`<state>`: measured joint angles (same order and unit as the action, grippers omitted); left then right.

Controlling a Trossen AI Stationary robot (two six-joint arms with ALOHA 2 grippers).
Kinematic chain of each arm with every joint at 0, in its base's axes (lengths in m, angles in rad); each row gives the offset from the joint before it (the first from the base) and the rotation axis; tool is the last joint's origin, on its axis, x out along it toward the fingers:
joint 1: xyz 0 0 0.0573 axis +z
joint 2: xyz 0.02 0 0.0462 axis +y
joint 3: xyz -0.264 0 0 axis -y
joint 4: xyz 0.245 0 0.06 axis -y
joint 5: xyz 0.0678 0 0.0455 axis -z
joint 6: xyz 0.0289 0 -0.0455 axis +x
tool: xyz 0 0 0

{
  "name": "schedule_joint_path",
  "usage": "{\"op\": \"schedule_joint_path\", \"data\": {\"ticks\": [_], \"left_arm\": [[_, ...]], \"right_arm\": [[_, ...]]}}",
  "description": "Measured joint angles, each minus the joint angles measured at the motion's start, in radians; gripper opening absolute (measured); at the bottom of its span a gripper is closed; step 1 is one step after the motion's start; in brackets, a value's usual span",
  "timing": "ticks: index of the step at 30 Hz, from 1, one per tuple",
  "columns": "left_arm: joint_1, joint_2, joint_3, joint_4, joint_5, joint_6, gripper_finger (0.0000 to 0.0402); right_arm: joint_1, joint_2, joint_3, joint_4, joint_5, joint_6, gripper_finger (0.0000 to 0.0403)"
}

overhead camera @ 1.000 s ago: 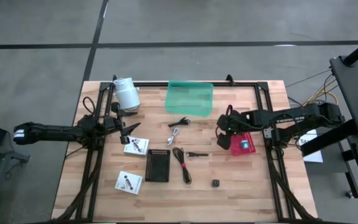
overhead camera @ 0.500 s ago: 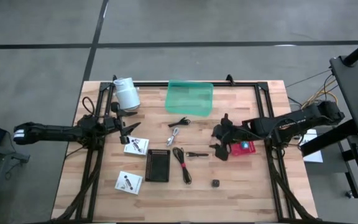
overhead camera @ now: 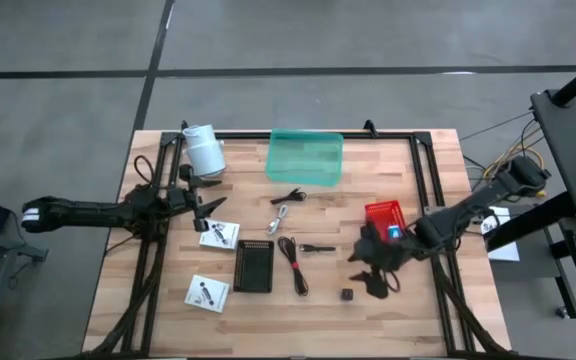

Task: Pick and place items into bin
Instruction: Put the black charger adapter into the red bin

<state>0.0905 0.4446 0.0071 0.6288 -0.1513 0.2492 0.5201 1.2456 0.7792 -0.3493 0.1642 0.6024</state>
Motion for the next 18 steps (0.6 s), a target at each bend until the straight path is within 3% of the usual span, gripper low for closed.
{"op": "schedule_joint_path", "data": {"ticks": [8, 13, 18], "left_arm": [[0.0, 0.0, 0.0, -0.011, 0.0, -0.006, 0.02], [0.0, -0.001, 0.0, -0.01, -0.005, -0.006, 0.02], [0.0, -0.002, 0.0, -0.009, -0.009, -0.006, 0.02]], "right_arm": [[0.081, 0.053, -0.001, 0.028, 0.092, -0.026, 0.0287], [0.103, 0.162, 0.003, 0.058, 0.051, 0.029, 0.0318], [0.107, 0.279, 0.055, 0.077, 0.011, 0.053, 0.0324]]}}
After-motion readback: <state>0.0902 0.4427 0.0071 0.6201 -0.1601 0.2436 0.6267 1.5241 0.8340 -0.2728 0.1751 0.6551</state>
